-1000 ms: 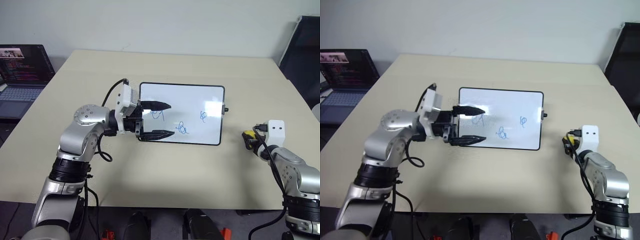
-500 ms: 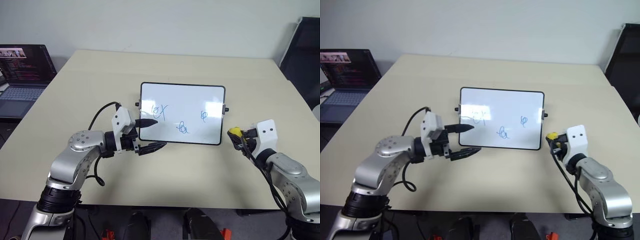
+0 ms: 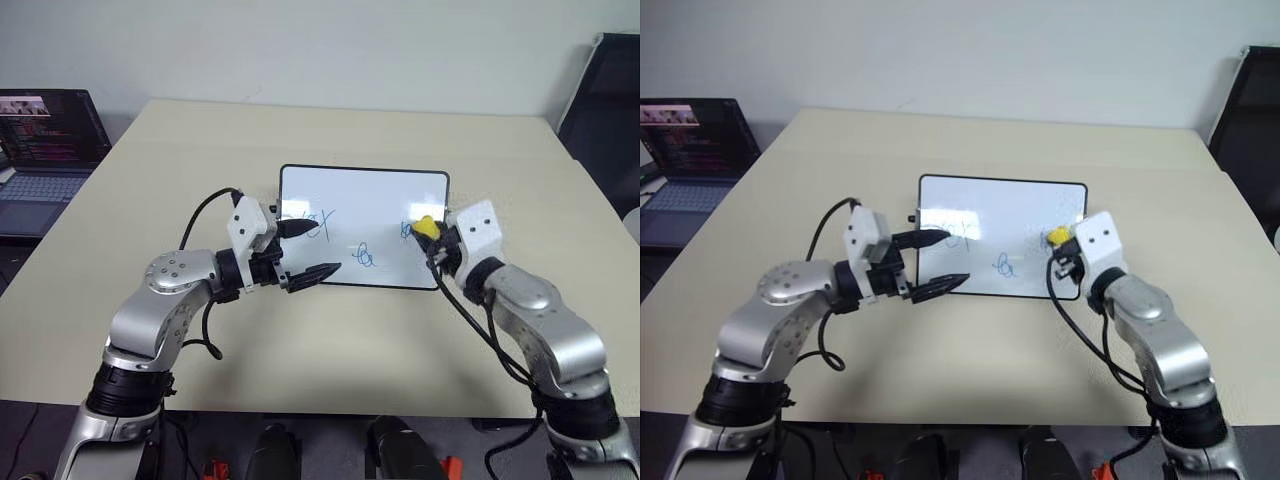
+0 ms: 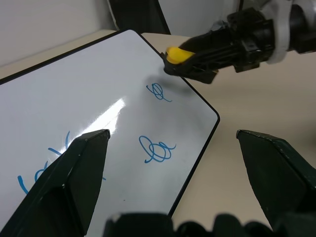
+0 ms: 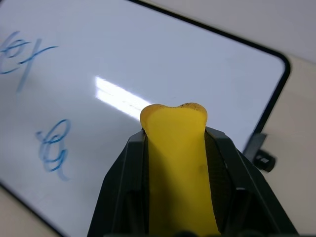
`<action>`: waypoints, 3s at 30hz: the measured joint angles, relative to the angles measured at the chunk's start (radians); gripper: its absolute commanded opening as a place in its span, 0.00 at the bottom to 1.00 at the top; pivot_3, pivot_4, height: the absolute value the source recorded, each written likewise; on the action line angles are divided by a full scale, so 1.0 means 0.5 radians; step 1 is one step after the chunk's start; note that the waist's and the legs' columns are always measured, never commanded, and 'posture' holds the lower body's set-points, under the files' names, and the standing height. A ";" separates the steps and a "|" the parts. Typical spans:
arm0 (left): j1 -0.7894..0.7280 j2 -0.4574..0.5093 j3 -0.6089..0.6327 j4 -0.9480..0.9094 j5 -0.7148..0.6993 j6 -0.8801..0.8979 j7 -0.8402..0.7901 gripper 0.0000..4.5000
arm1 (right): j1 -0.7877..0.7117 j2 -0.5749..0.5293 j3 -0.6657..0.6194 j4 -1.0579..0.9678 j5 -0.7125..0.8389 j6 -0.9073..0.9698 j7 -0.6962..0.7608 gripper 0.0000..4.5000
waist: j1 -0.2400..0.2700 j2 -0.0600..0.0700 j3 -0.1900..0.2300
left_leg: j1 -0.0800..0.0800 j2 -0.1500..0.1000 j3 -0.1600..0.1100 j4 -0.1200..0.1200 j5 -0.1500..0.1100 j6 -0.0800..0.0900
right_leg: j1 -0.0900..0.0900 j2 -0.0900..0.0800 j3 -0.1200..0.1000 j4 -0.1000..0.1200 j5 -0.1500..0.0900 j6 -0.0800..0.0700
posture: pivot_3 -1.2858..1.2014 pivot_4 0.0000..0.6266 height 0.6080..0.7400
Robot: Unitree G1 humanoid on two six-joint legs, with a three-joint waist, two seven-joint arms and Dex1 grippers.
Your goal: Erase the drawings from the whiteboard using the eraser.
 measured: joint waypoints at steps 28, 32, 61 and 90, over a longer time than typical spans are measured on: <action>0.056 0.033 -0.003 -0.030 -0.003 0.057 -0.035 1.00 | -0.205 -0.083 0.325 0.404 -0.461 -0.158 0.341 0.26 | -0.004 -0.002 -0.001 | 0.000 0.000 -0.002 0.022 0.005 0.007 | 0.006 0.000 0.000 0.001 0.007 -0.009 | 0.52 0.24 1.00; 0.056 0.033 -0.003 -0.036 -0.006 0.062 -0.035 1.00 | -0.155 -0.128 0.392 0.328 -0.467 -0.080 0.470 0.26 | -0.008 -0.002 -0.001 | 0.001 0.000 -0.001 0.022 0.005 0.007 | 0.006 0.000 0.002 0.001 0.007 -0.009 | 0.52 0.24 1.00; 0.046 0.037 -0.004 -0.058 -0.050 0.125 -0.040 1.00 | -0.263 -0.200 0.410 0.460 -0.852 -0.274 0.352 0.25 | -0.045 -0.007 0.001 | 0.001 -0.004 -0.001 0.025 0.008 0.011 | 0.000 -0.001 0.007 -0.003 0.008 -0.009 | 0.52 0.24 1.00; 0.646 0.058 0.575 0.134 -0.057 -0.198 0.084 1.00 | 0.683 0.046 -0.148 -0.359 -0.060 -0.505 0.692 0.25 | -0.020 -0.006 0.004 | 0.000 -0.002 -0.002 -0.006 0.002 0.003 | -0.001 -0.001 0.002 -0.004 -0.009 -0.017 | 0.52 0.24 1.00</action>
